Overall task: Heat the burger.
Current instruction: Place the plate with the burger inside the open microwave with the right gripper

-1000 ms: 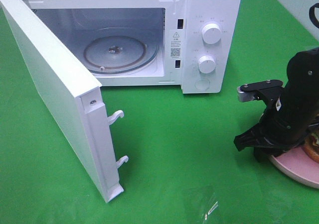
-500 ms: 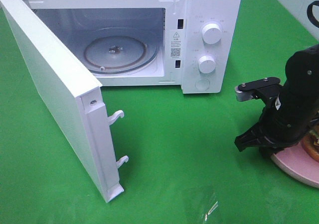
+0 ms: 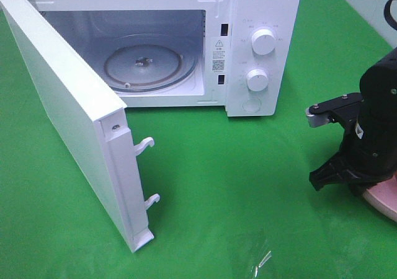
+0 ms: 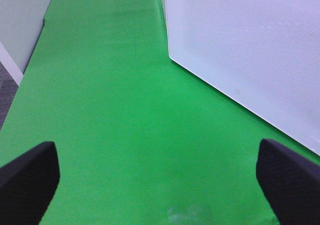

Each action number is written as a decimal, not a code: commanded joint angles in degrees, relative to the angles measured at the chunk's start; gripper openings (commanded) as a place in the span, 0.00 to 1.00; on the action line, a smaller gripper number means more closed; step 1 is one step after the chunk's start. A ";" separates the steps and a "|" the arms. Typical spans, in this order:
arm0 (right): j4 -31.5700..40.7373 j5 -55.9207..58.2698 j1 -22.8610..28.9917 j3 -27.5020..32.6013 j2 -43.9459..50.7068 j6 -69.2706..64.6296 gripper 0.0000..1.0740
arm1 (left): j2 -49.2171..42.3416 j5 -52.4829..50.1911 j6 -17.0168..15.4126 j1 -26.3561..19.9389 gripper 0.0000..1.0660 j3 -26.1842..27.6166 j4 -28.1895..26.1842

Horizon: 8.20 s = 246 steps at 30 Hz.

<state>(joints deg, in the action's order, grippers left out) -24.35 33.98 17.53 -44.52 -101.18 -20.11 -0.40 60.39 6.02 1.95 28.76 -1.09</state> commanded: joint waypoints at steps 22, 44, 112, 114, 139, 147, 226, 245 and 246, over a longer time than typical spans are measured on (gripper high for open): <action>-9.68 13.12 10.94 0.69 2.06 -8.08 0.00 | -1.26 -0.86 0.11 0.17 0.94 -0.23 -0.40; -10.31 15.70 13.58 8.19 17.76 -9.63 0.00 | -1.26 -0.86 0.11 0.17 0.94 -0.23 -0.23; -30.14 11.86 48.59 13.18 25.04 9.85 0.01 | -1.26 -0.86 0.11 0.17 0.94 -0.23 -0.23; -30.14 11.00 48.59 13.18 25.04 10.94 0.02 | -1.26 -0.86 0.11 0.17 0.94 -0.23 -0.23; -29.28 -5.10 43.03 13.18 25.04 33.06 0.00 | -1.26 -0.86 0.11 0.17 0.94 -0.23 -0.23; -21.37 -16.90 32.77 13.01 25.04 55.12 0.00 | -1.26 -0.86 0.11 0.17 0.94 -0.23 -0.23; 22.46 -23.32 21.20 -8.02 5.10 116.20 0.00 | -1.26 -0.86 0.11 0.17 0.94 -0.23 -0.23; 22.29 -18.51 21.26 -19.71 -3.27 111.27 0.00 | -1.26 -0.86 0.11 0.17 0.94 -0.23 -0.23; 22.29 -17.93 21.26 -21.20 -4.07 110.58 0.00 | -1.26 -0.86 0.11 0.17 0.94 -0.23 -0.23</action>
<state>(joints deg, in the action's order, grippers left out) -2.01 18.74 38.67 -63.03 -105.02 91.73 -0.40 60.39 6.02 1.95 28.76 -1.03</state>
